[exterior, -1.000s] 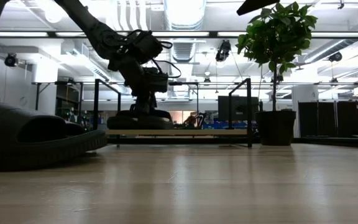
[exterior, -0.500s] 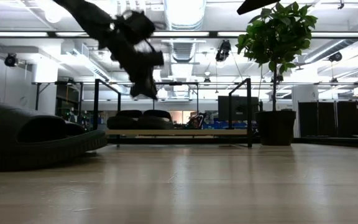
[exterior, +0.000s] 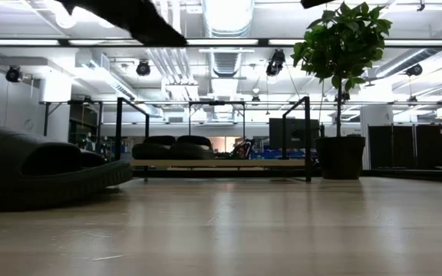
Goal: Pick and place slides into the shelf
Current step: Put the black slide on the shelf
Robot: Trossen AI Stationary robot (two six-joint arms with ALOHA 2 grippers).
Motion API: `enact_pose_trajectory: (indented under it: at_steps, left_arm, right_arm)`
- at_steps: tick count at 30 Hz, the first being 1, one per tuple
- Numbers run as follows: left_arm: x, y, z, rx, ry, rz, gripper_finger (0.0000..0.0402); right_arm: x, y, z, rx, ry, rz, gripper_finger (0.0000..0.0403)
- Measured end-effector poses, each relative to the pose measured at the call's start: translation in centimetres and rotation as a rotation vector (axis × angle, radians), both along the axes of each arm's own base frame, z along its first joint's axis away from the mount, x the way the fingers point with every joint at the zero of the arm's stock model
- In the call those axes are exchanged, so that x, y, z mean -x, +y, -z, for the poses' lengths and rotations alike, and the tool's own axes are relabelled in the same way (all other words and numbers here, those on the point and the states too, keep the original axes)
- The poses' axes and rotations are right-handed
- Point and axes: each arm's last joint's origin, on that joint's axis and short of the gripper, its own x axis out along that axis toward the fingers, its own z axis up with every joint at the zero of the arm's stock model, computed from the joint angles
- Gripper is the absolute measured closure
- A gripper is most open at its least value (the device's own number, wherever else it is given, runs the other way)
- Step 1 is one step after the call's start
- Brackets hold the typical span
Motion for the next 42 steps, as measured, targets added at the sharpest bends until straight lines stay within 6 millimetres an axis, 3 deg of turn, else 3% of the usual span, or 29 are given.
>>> enact_pose_trajectory:
  at_steps: [7, 11, 16, 20, 26, 36, 42]
  left_arm:
    - [4.7, -3.1, -0.3, 0.055, -0.127, -0.014, 0.024]
    - [7.2, -3.7, -0.1, 0.089, -0.2, -0.081, 0.024]
    - [9.5, -3.9, 0.2, 0.185, -0.272, -0.132, 0.024]
    - [10.3, -4.0, 1.2, 0.2, -0.271, -0.133, 0.024]
    - [10.7, -3.9, 2.6, 0.293, -0.251, -0.174, 0.0239]
    - [11.0, -4.2, 4.2, 0.831, -0.161, -0.306, 0.0239]
    - [11.5, -4.3, 6.4, 1.12, 0.033, -0.51, 0.0239]
  right_arm:
    - [1.9, 0.6, 2.2, 0.042, -0.143, -0.236, 0.0216]
    - [2.7, 0.6, 3.7, 0.079, -0.274, -0.424, 0.0216]
    - [2.9, 0.5, 5.4, 0.172, -0.339, -0.455, 0.0216]
    - [2.2, 0.8, 6.1, 0.225, -0.288, -0.465, 0.0216]
    - [0.6, 1.4, 5.0, 0.171, -0.306, -0.424, 0.0216]
    - [0.0, 1.7, 4.3, 0.164, -0.285, -0.421, 0.0216]
    - [0.1, 1.5, 3.5, 0.165, -0.311, -0.377, 0.0216]
